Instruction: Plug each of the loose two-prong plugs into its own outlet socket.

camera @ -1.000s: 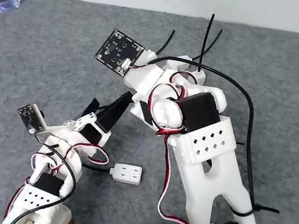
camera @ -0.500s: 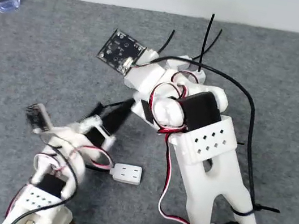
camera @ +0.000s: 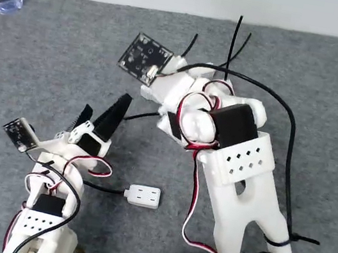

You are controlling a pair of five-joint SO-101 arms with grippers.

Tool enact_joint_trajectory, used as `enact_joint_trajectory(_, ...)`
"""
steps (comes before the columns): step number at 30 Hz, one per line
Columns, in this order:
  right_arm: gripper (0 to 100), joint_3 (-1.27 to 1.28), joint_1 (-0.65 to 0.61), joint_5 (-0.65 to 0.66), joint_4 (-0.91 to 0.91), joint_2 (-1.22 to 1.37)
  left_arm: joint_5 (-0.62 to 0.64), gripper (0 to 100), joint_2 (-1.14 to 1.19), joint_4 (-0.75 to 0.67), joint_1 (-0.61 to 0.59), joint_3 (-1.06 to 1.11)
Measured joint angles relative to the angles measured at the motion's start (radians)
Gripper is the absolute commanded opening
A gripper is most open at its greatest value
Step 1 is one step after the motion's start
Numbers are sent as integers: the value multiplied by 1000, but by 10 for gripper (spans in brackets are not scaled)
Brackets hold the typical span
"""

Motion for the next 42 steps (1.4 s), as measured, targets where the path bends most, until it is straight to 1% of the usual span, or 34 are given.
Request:
enact_joint_trajectory(2,8,0,0,43,44,0,0,449,0,0,-9,0)
enact_joint_trajectory(6,8,0,0,150,126,0,-2,449,0,0,-77,3)
enact_joint_trajectory(8,8,0,-2,229,157,0,-12,449,0,0,-143,5)
enact_joint_trajectory(11,8,6,-25,334,166,0,-83,449,0,3,-296,5)
enact_joint_trajectory(14,8,63,-66,422,166,28,-150,449,0,81,-439,5)
enact_joint_trajectory(17,8,107,-114,473,166,77,-233,449,0,203,-508,5)
enact_joint_trajectory(20,8,110,-158,488,167,133,-336,449,0,316,-566,5)
enact_joint_trajectory(23,8,114,-170,491,167,183,-453,449,0,434,-623,5)
enact_joint_trajectory(27,8,157,-175,491,167,232,-572,449,-54,585,-756,3)
enact_joint_trajectory(29,8,189,-176,491,167,236,-617,449,-95,634,-813,3)
enact_joint_trajectory(33,8,253,-181,491,167,236,-667,449,-196,658,-838,15)
enact_joint_trajectory(36,8,318,-196,474,155,236,-674,449,-269,733,-830,15)
enact_joint_trajectory(38,8,384,-199,457,112,232,-674,449,-308,773,-816,15)
enact_joint_trajectory(42,8,539,-219,450,-18,169,-674,449,-365,801,-816,15)
